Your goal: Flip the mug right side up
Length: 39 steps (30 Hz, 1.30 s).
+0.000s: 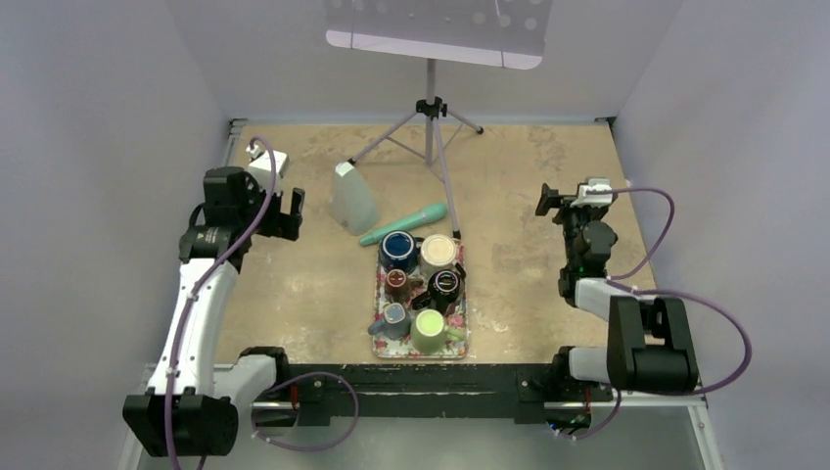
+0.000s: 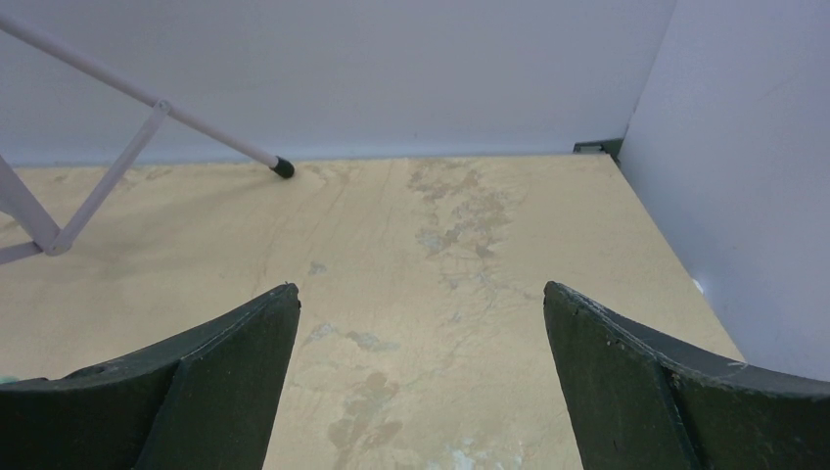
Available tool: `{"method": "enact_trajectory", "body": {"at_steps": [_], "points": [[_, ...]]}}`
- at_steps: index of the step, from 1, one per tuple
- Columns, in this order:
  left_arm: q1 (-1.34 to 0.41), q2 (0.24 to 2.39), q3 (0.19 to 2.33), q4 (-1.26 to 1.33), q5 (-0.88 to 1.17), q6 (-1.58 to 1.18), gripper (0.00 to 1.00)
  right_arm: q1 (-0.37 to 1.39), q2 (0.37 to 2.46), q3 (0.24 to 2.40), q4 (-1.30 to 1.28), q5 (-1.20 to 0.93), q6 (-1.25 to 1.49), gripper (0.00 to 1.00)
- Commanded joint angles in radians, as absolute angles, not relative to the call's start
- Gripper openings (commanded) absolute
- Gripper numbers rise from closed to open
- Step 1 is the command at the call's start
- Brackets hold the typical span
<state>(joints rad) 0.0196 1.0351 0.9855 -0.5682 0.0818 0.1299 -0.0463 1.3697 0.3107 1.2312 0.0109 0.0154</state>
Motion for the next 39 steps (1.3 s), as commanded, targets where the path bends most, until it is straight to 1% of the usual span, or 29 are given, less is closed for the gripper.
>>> {"method": "enact_trajectory", "body": {"at_steps": [1,3,6,8,9,11,13,16,18,20,21,23,25,28,30,36,39], "points": [[0.023,0.971,1.178,-0.994,0.358,0.344,1.00,-0.045,1.156,0.534,0.814,-0.034,0.005,0.99],[0.018,0.975,1.230,-1.107,0.456,0.423,1.00,-0.043,1.086,0.631,0.629,-0.111,0.013,0.96],[0.008,0.987,1.252,-1.241,0.599,0.512,1.00,-0.037,0.999,0.723,0.416,-0.356,0.027,0.91],[-0.066,0.995,1.234,-1.318,0.680,0.559,0.99,0.003,0.935,0.731,0.317,-0.460,0.036,0.91],[-0.127,0.998,1.218,-1.325,0.671,0.555,0.96,0.040,0.897,0.726,0.269,-0.477,0.026,0.91],[-0.287,1.013,1.184,-1.310,0.583,0.520,0.89,0.104,0.823,0.697,0.195,-0.472,0.011,0.92],[-0.388,1.050,1.177,-1.323,0.566,0.533,0.82,0.136,0.754,0.647,0.164,-0.464,0.058,0.92],[-0.441,1.076,1.155,-1.285,0.546,0.553,0.80,0.153,0.669,0.574,0.144,-0.440,0.151,0.93],[-0.520,1.077,1.113,-1.218,0.514,0.553,0.80,0.160,0.621,0.538,0.138,-0.410,0.201,0.93],[-0.627,1.090,1.048,-1.092,0.428,0.505,0.76,0.165,0.581,0.517,0.134,-0.373,0.243,0.92],[-0.653,1.103,1.013,-1.021,0.396,0.483,0.75,0.166,0.569,0.511,0.131,-0.351,0.262,0.92],[-0.669,1.126,0.957,-0.919,0.411,0.453,0.73,0.169,0.558,0.511,0.114,-0.315,0.276,0.91],[-0.686,1.142,0.903,-0.824,0.411,0.404,0.68,0.172,0.551,0.520,0.093,-0.290,0.282,0.90],[-0.709,1.168,0.827,-0.703,0.400,0.350,0.66,0.172,0.542,0.532,0.060,-0.273,0.280,0.90],[-0.736,1.198,0.830,-0.681,0.367,0.344,0.66,0.174,0.534,0.530,0.051,-0.265,0.280,0.90],[-0.782,1.240,0.846,-0.699,0.391,0.376,0.68,0.176,0.530,0.519,0.058,-0.247,0.296,0.90],[-0.822,1.291,0.862,-0.705,0.343,0.369,0.67,0.175,0.530,0.522,0.061,-0.233,0.292,0.90]]}}
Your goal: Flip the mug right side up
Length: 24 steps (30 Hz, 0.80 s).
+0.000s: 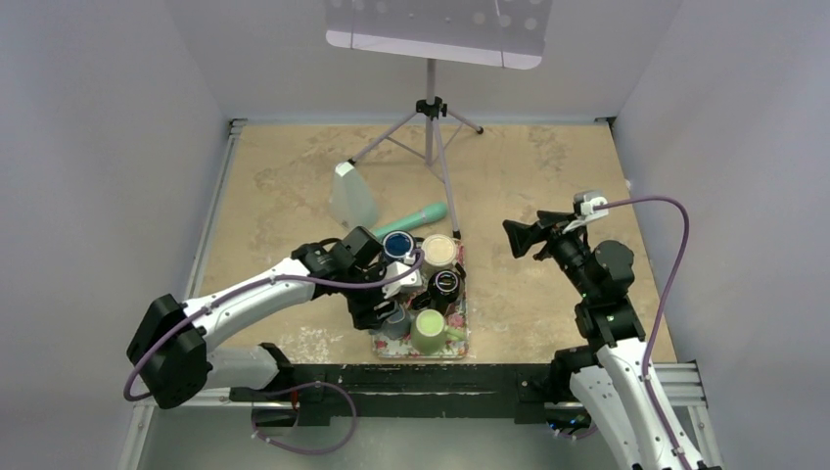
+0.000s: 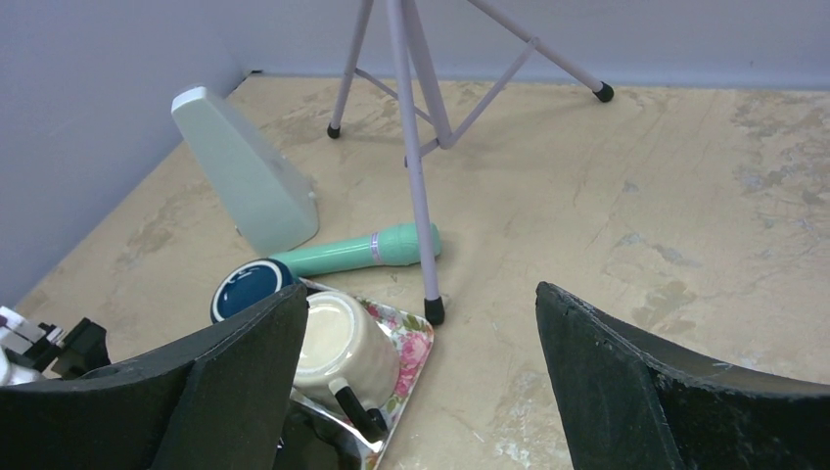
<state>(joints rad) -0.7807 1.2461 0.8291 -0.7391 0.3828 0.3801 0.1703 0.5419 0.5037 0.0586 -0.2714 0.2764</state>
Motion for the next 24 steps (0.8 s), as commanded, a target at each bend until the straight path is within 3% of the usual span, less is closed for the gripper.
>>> {"method": "enact_trajectory", "body": {"at_steps": [1,9,14,17,24], "points": [[-0.832,1.318,0.871,-0.706,0.311,0.356,0.66,0.176,0.529,0.524,0.061,-0.230,0.291,0.90],[-0.832,1.399,0.899,-0.665,0.180,0.340,0.50,0.177,0.515,0.529,0.039,-0.230,0.279,0.90],[-0.827,1.370,0.854,-0.615,0.192,0.361,0.27,0.176,0.481,0.507,0.023,-0.225,0.272,0.90],[-0.825,1.351,0.840,-0.605,0.209,0.378,0.00,0.176,0.473,0.500,0.018,-0.224,0.270,0.91],[-0.772,1.253,0.879,-0.731,0.328,0.399,0.00,0.178,0.530,0.566,-0.025,-0.269,0.286,0.90]]}}
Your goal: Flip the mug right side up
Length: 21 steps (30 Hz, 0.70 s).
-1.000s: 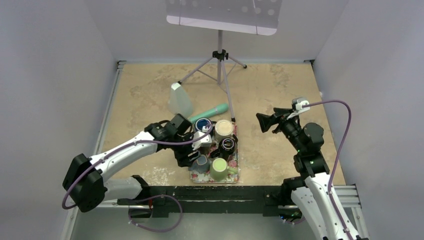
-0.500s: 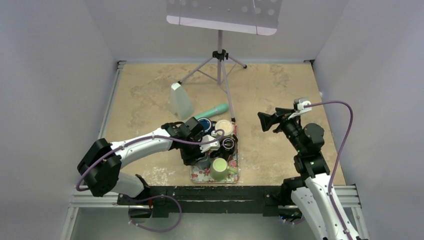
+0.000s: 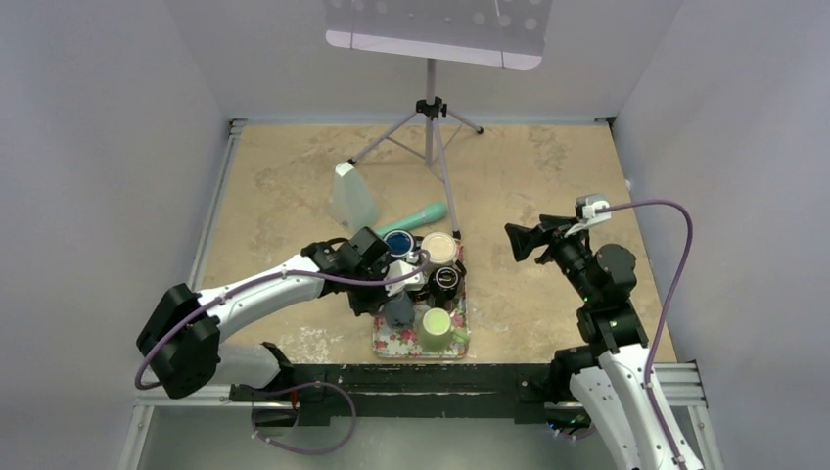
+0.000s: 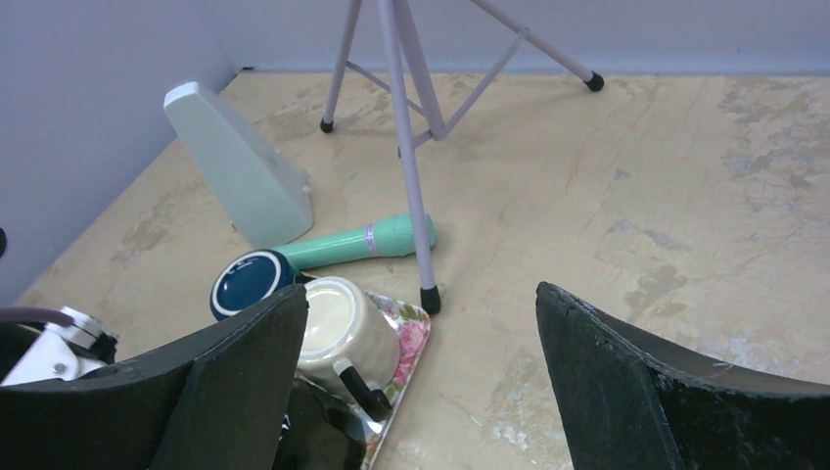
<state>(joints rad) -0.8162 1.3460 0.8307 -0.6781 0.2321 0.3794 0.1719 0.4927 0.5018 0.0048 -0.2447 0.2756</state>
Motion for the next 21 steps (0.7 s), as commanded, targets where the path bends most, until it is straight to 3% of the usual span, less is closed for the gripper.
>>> {"method": "enact_trajectory", "body": {"at_steps": [1,7,13,21], "points": [[-0.754,1.240,0.904,-0.757,0.355,0.401,0.00,0.176,0.542,0.583,-0.033,-0.279,0.294,0.90],[-0.650,1.139,1.069,-0.967,0.458,0.408,0.00,0.184,0.635,0.682,-0.043,-0.427,0.377,0.95],[-0.537,1.206,1.414,-1.067,0.613,0.233,0.00,0.327,0.774,0.829,-0.043,-0.436,0.421,0.98],[-0.521,1.276,1.579,-0.931,0.690,-0.026,0.00,0.469,0.886,0.737,0.538,-0.593,0.837,0.98]]}}
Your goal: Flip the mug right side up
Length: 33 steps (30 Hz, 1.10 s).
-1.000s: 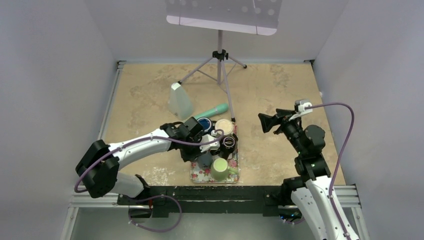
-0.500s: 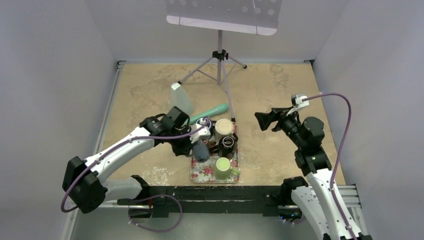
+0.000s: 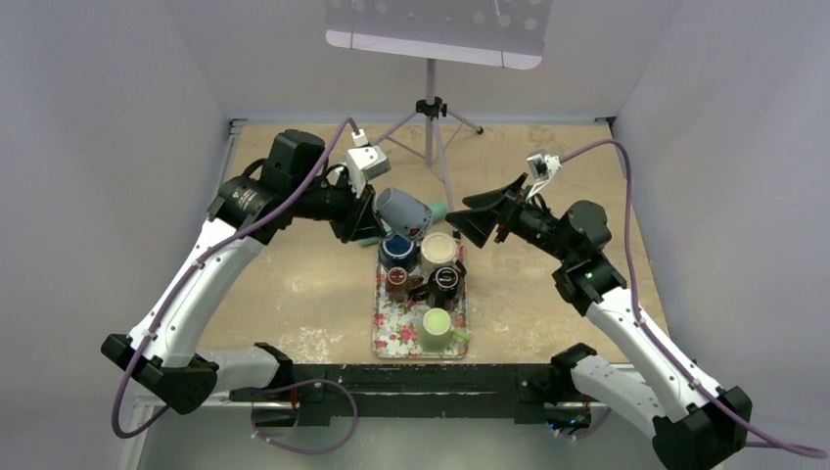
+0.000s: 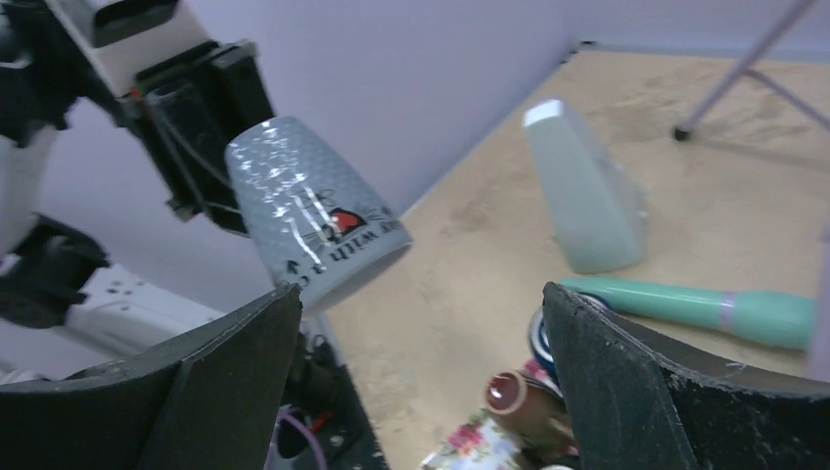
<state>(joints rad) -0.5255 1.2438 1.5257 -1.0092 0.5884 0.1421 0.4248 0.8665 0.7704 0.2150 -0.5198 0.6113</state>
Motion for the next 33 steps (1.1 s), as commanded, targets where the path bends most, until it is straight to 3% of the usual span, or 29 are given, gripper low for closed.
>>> {"method": "enact_trajectory", "body": {"at_steps": [1,7,11,19,23,26,27,29,30,31,32,33], "points": [[-0.520,1.283,1.579,-0.909,0.699,-0.040,0.00,0.490,0.896,0.749,0.536,-0.585,0.834,0.96],[-0.521,1.323,1.588,-0.827,0.748,-0.118,0.00,0.568,1.003,0.810,0.560,-0.671,0.887,0.83],[-0.522,1.338,1.611,-0.809,0.744,-0.118,0.00,0.581,1.002,0.797,0.555,-0.694,0.909,0.80],[-0.535,1.340,1.553,-0.747,0.771,-0.151,0.00,0.584,1.041,0.797,0.771,-0.664,1.054,0.66],[-0.542,1.347,1.560,-0.749,0.765,-0.136,0.00,0.588,1.064,0.814,0.839,-0.637,1.093,0.45],[-0.551,1.347,1.538,-0.768,0.775,-0.114,0.00,0.588,1.053,0.857,0.766,-0.590,1.022,0.17],[-0.552,1.346,1.526,-0.776,0.778,-0.106,0.00,0.585,1.045,0.882,0.705,-0.563,0.983,0.02],[-0.551,1.344,1.511,-0.815,0.743,-0.066,0.02,0.571,1.022,0.952,0.468,-0.461,0.868,0.00],[-0.549,1.339,1.509,-0.839,0.704,-0.049,0.29,0.562,1.017,0.996,0.277,-0.393,0.804,0.00],[-0.546,1.333,1.505,-0.867,0.641,-0.032,0.71,0.532,1.016,1.055,0.148,-0.321,0.729,0.00],[-0.543,1.325,1.502,-0.881,0.592,-0.012,0.94,0.499,1.018,1.096,0.038,-0.280,0.683,0.00],[-0.541,1.308,1.498,-0.890,0.541,0.012,0.99,0.467,1.023,1.131,-0.080,-0.236,0.637,0.00]]}}
